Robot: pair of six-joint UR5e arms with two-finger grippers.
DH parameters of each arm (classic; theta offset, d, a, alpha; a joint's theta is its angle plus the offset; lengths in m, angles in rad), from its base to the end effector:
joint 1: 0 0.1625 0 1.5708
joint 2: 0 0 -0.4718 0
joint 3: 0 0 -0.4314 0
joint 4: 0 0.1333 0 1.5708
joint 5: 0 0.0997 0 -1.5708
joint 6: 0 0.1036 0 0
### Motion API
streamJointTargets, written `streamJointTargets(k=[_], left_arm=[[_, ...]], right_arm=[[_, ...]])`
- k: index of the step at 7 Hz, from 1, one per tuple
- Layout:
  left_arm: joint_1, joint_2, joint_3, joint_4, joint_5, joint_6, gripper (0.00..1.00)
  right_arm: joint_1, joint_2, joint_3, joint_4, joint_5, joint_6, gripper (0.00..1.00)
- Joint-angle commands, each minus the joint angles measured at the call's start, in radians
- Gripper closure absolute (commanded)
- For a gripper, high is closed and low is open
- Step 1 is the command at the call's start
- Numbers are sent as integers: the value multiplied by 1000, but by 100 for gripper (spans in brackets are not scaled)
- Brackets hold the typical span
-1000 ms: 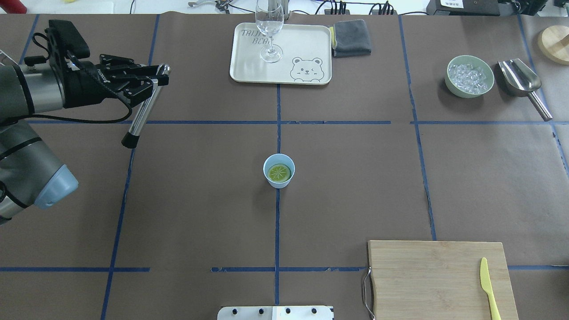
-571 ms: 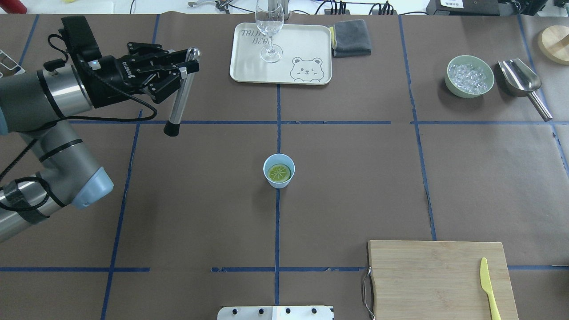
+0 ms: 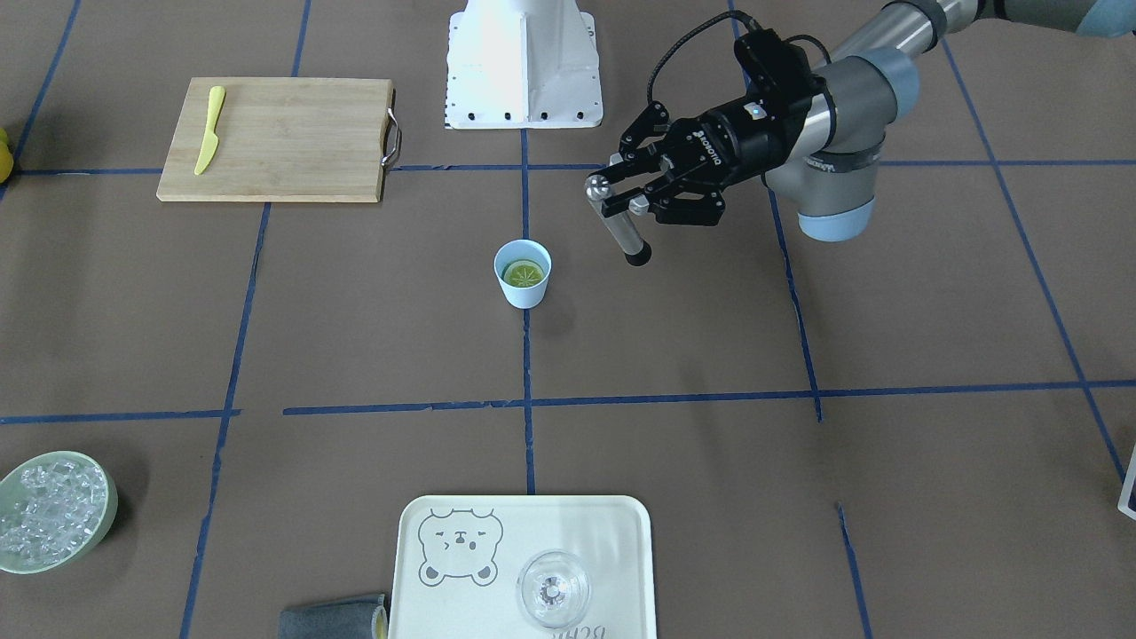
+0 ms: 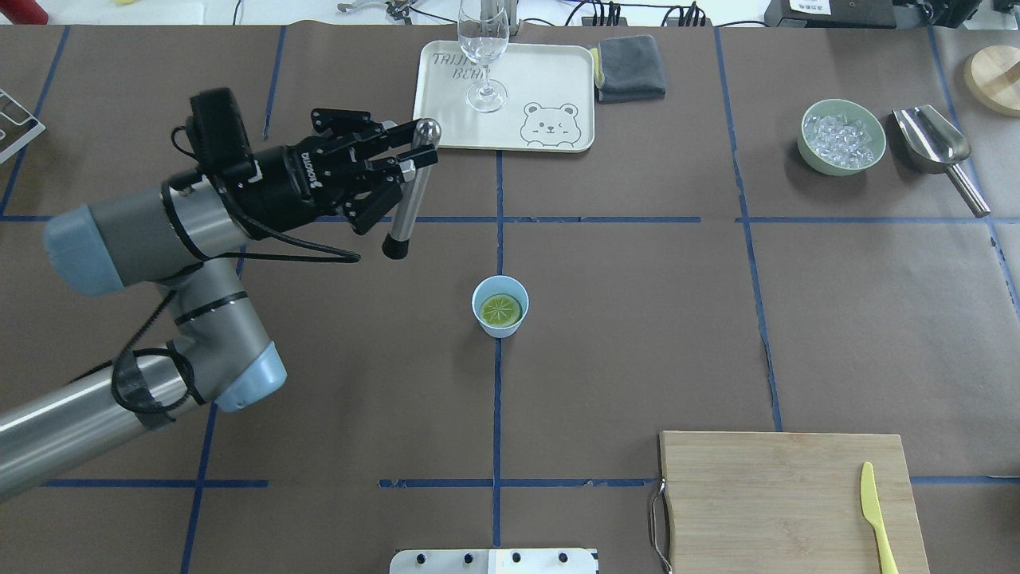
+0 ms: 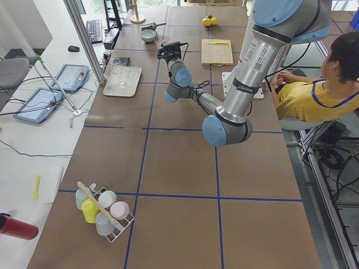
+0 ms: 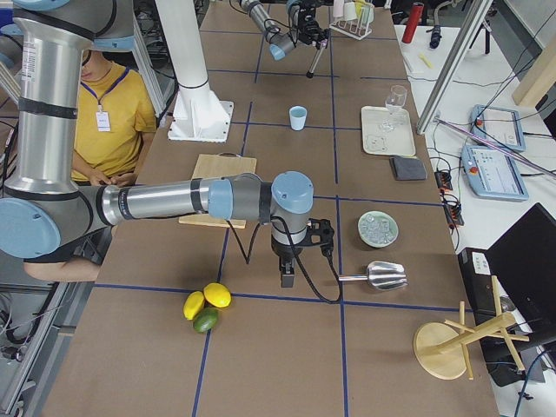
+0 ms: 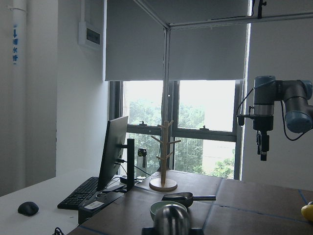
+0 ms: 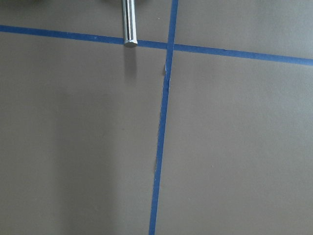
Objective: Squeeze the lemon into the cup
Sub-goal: 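Carry the muddler with the left gripper over the blue cup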
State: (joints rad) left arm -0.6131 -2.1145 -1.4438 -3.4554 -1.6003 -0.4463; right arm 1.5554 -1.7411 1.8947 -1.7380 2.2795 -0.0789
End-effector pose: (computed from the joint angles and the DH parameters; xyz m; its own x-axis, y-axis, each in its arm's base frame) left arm 0.4560 -0.4801 0.2483 0.2671 0.9146 -0.3037 0.7328 0.0120 0.6804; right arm 0.0590 -0.4459 0.6415 0.7557 -0.0816 0.6498 0.0752 0.9965 0.0377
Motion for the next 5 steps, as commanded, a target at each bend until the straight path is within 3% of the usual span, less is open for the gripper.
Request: streamJointTargets(k=[1,3,5], left_arm=[[95,-102,113,-54,126,62,100],[175,-134,164,-82,224,78,100],[205,-159,221,-82,250,80,100]], right_arm=[[8,0,0,0,0,1,0],[14,-2,-3,0,2,1,0],[17,-2,-5,0,2,-1,0]])
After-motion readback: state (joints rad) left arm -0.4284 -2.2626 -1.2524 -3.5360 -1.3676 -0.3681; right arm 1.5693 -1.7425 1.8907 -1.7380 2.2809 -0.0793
